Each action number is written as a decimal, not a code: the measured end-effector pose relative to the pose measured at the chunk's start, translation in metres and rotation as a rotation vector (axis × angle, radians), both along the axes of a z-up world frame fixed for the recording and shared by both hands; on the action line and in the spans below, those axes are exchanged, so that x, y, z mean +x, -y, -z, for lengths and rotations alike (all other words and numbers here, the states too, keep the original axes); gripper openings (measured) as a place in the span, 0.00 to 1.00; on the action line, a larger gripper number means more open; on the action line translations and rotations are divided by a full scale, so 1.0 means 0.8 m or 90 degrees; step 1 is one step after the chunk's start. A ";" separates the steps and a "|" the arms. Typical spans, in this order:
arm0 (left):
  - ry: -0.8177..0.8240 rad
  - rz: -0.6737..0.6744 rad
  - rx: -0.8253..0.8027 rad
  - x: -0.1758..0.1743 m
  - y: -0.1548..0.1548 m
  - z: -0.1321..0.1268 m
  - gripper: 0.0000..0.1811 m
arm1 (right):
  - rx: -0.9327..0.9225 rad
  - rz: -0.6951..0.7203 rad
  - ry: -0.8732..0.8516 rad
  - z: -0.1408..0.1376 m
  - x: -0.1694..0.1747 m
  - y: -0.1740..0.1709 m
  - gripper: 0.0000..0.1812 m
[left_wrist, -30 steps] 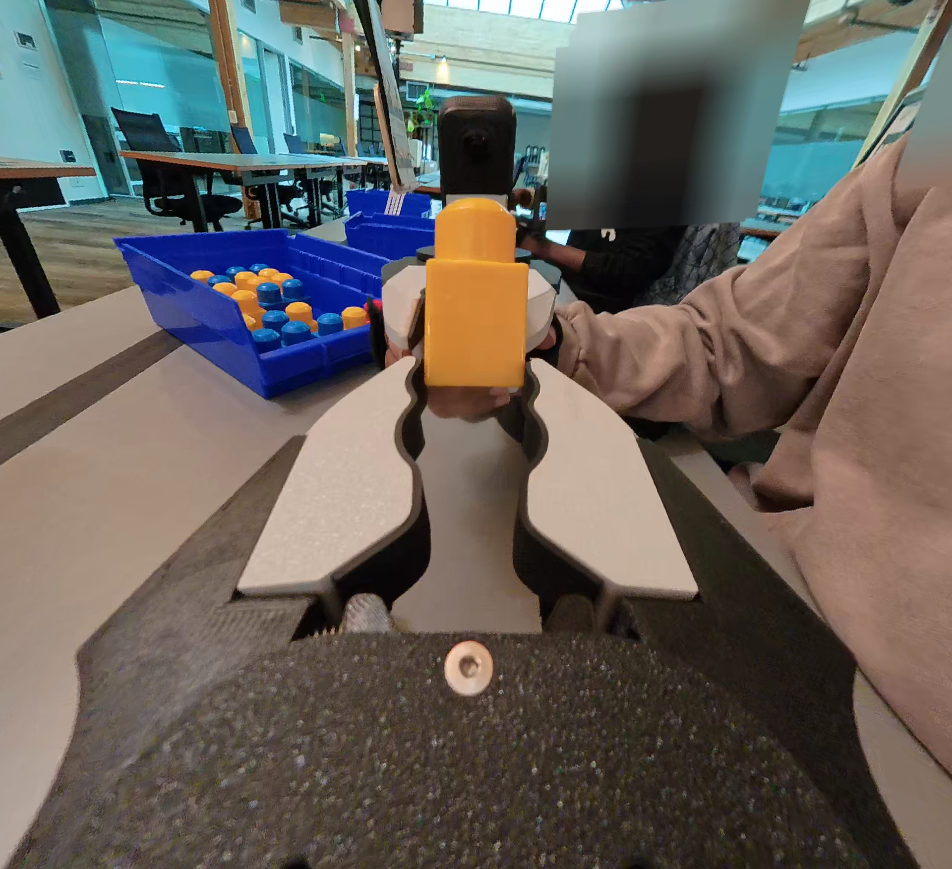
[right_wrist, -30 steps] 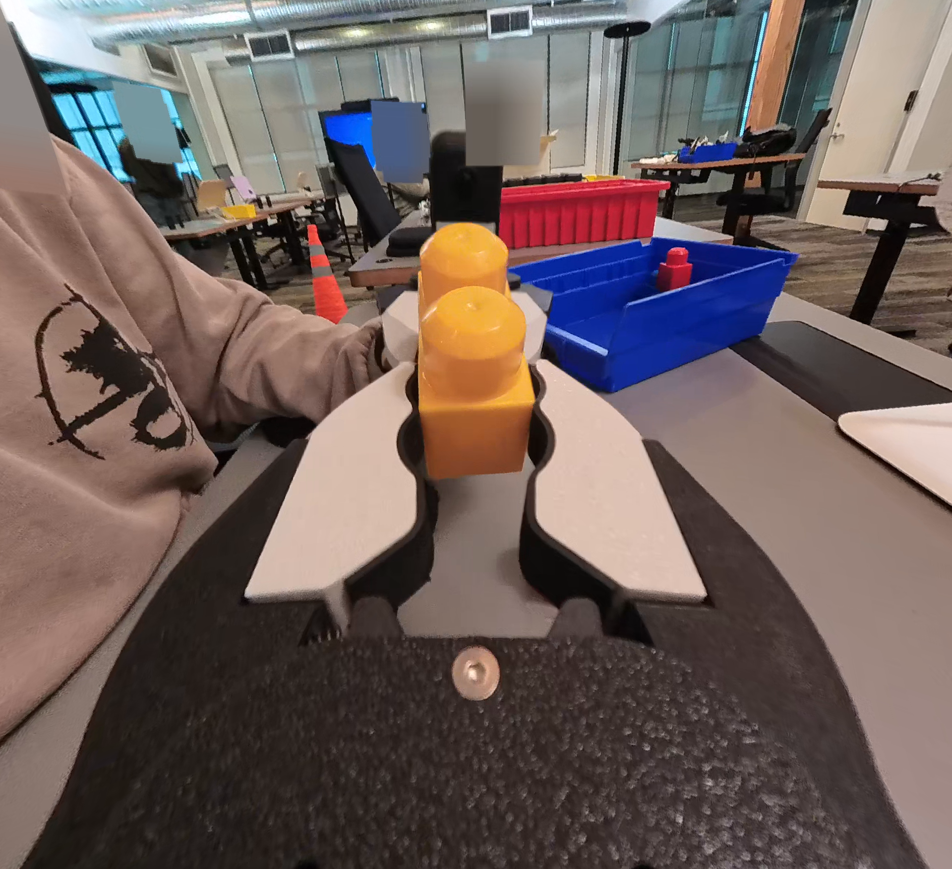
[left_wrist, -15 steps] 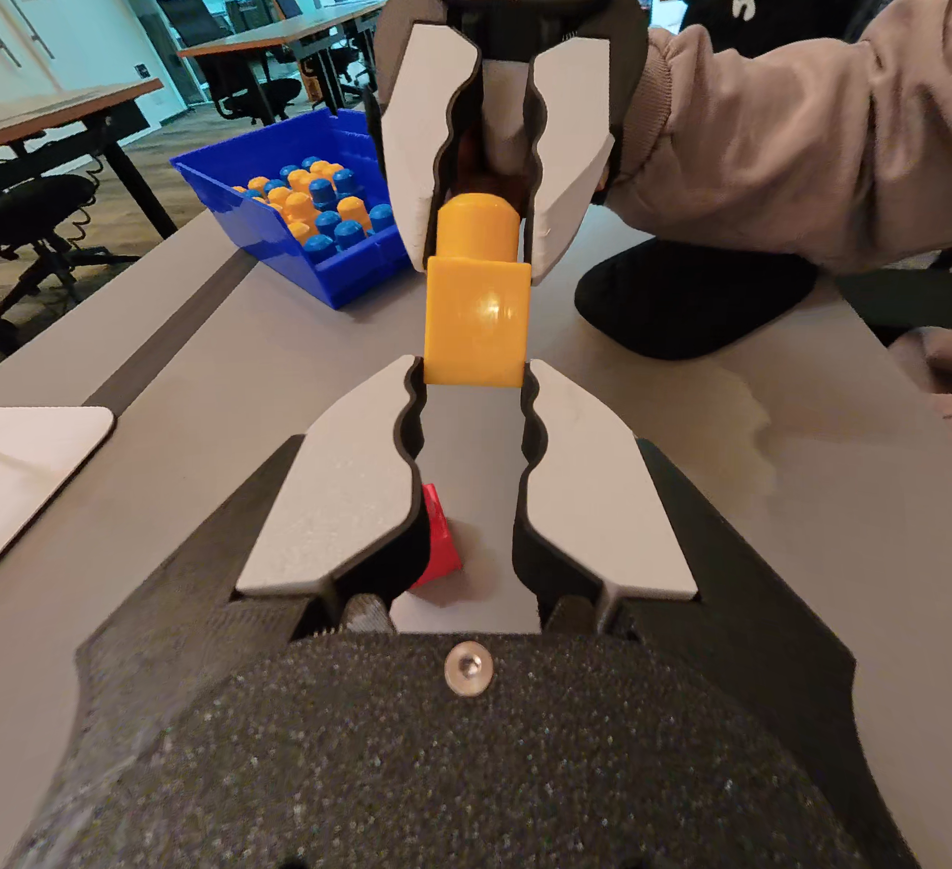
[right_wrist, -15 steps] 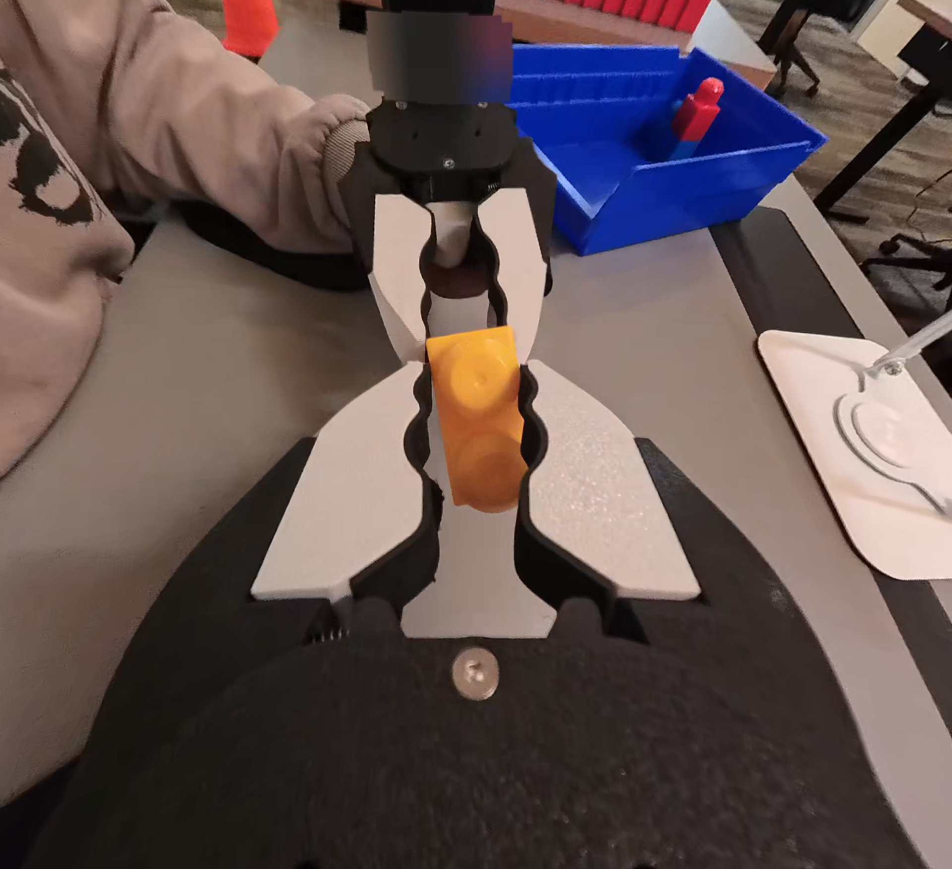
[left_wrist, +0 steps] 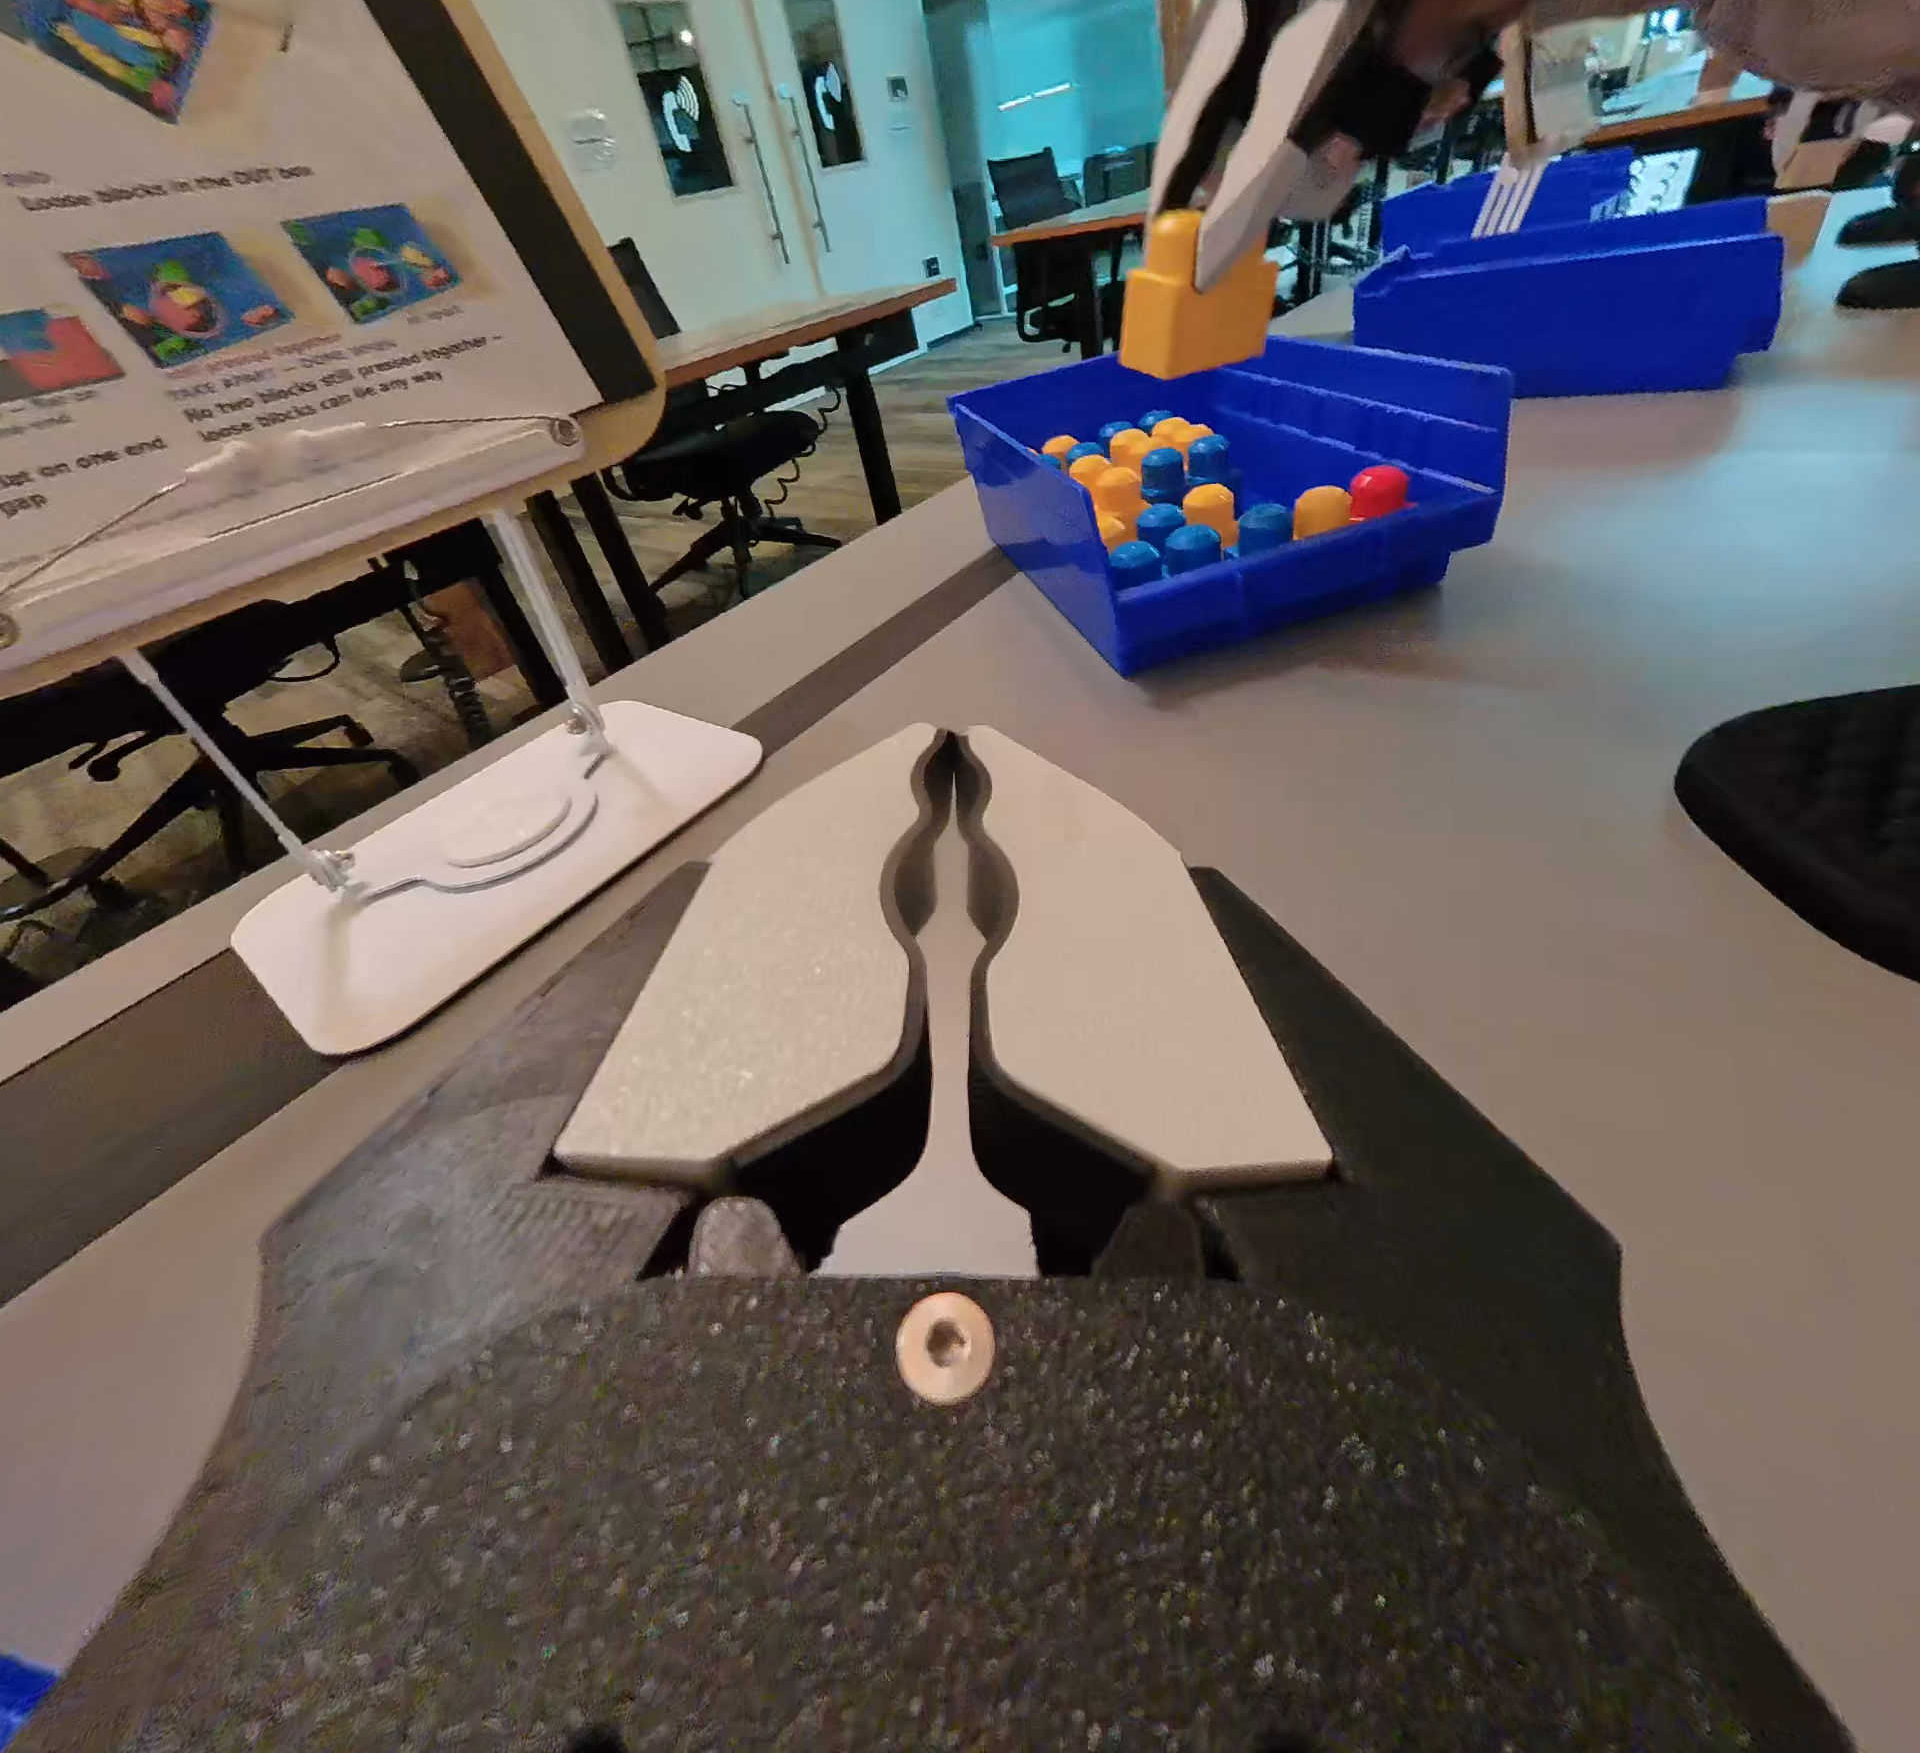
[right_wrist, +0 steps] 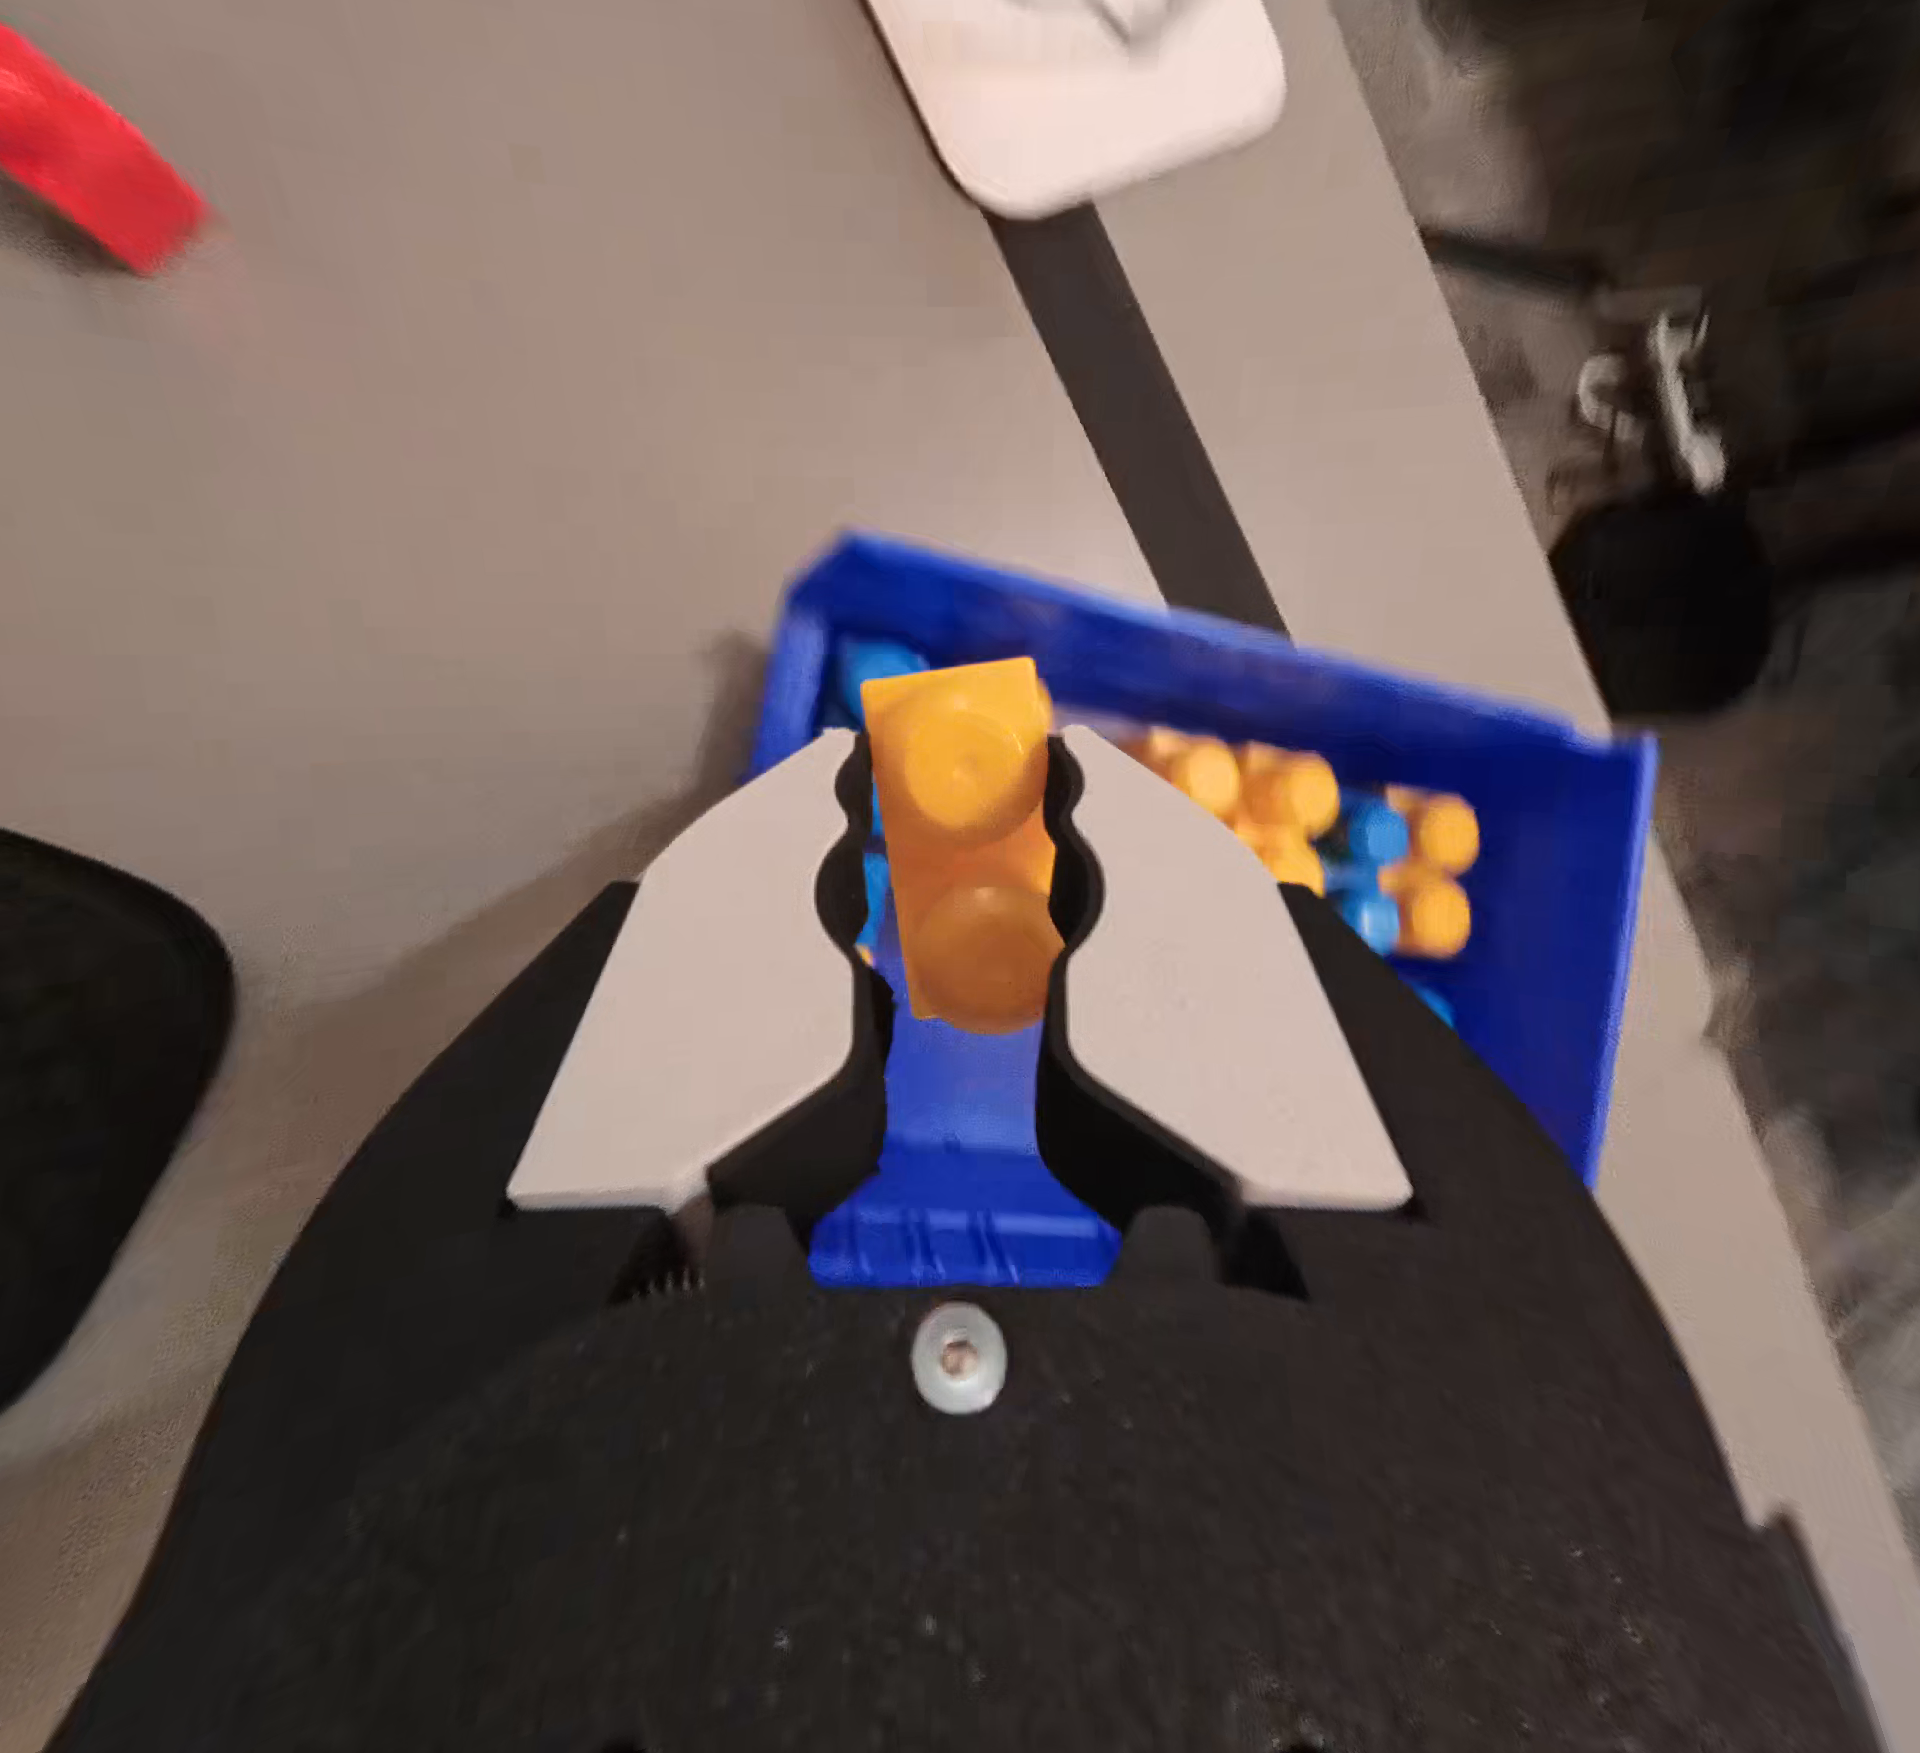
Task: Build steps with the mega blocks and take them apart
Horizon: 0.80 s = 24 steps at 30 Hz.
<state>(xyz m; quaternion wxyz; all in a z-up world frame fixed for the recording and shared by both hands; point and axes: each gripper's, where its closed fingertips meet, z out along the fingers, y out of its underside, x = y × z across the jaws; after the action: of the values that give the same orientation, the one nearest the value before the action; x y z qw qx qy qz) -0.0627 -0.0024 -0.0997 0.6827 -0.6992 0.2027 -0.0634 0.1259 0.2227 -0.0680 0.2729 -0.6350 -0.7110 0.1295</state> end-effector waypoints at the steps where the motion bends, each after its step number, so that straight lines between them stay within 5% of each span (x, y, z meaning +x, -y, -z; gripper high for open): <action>1: 0.006 -0.004 0.000 -0.003 0.000 -0.001 0.00 | -0.010 0.033 0.020 0.009 0.017 -0.021 0.17; 8: 0.002 -0.004 -0.005 -0.002 -0.002 0.003 0.00 | -0.050 0.150 0.126 0.088 0.093 -0.083 0.17; 24: -0.025 0.053 -0.033 0.018 -0.001 0.023 0.00 | -0.047 0.177 0.170 0.149 0.077 -0.103 0.17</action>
<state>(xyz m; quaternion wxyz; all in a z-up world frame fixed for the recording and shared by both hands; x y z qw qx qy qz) -0.0481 -0.0016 -0.1177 0.6571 -0.7085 0.2437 -0.0832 0.1873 0.3048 -0.1869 0.1679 -0.7485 -0.6408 0.0312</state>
